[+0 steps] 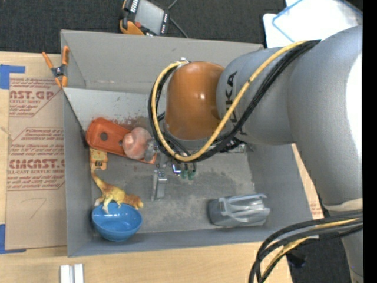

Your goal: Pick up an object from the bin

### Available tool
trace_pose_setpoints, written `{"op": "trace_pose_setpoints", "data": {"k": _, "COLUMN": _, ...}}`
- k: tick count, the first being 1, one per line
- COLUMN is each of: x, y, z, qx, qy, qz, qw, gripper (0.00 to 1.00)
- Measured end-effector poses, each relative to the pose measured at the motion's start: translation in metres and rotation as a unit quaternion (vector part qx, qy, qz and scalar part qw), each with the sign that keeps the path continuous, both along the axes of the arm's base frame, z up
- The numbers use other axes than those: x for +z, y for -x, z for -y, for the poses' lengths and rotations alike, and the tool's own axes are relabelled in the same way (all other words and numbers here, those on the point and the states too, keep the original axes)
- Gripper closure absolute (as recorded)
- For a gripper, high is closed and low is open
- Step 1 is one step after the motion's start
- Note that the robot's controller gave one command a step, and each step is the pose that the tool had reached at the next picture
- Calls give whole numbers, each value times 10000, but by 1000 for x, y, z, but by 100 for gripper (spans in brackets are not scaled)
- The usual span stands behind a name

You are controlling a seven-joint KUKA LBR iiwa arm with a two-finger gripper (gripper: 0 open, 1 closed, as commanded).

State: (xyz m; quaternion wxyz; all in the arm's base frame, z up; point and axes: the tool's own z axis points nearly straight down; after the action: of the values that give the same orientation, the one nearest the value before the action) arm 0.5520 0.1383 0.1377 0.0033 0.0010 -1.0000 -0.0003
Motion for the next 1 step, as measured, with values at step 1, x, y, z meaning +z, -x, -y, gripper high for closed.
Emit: {"op": "trace_pose_setpoints", "data": {"k": 1, "x": 4, "y": -2, "z": 1, "qx": -9, "qy": -5, "qz": 35, "qw": 10000, "gripper": 0}}
